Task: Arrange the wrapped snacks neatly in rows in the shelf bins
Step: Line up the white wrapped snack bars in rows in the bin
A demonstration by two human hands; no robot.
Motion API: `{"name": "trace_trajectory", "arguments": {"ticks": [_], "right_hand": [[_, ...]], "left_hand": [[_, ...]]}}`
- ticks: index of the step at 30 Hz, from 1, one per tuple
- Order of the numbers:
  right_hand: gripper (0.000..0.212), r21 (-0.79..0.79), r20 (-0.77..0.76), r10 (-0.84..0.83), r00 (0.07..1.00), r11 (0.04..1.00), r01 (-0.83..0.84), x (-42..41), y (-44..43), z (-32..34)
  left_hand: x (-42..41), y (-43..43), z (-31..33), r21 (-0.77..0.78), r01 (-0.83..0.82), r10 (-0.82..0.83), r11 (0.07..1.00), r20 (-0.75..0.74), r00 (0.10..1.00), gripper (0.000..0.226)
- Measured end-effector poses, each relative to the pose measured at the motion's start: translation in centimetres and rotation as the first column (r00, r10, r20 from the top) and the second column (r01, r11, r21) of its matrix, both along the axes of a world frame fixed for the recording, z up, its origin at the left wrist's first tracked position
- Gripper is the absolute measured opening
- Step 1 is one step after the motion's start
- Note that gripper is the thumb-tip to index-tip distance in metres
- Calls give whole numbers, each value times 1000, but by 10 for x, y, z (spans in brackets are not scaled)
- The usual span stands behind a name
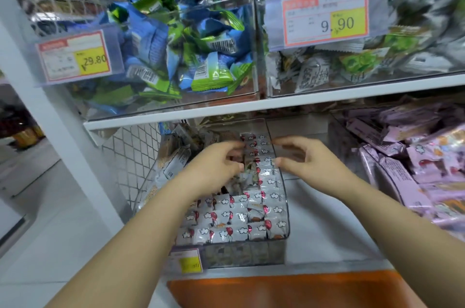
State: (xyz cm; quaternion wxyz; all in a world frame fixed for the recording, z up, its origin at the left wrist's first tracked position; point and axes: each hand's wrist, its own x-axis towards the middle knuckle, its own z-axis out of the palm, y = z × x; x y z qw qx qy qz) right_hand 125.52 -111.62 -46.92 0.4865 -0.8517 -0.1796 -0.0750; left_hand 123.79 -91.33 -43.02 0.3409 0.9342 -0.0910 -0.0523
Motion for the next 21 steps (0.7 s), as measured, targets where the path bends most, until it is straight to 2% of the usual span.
{"name": "trace_trajectory", "arguments": {"ticks": [4,9,14,16,21], "right_hand": [[28,-124,121,-6,993,992,22,-18,16,12],[25,-348,72,105,992,934,-74,-22,55,27],[25,-651,-11,101,995,754,-84,-8,89,23],[12,-709,-56,71,996,699,-90,-1,97,20],[16,-810,-51,14,999,584,-50,10,109,12]], "left_hand": [[-41,37,8,-16,-51,53,999,322,945,39],[-69,70,-5,29,-189,148,982,509,848,37],[-69,86,-16,75,-192,118,979,557,822,33],[-68,90,-18,64,-190,123,980,556,822,32],[-71,99,-23,39,-169,120,985,553,825,31]]}}
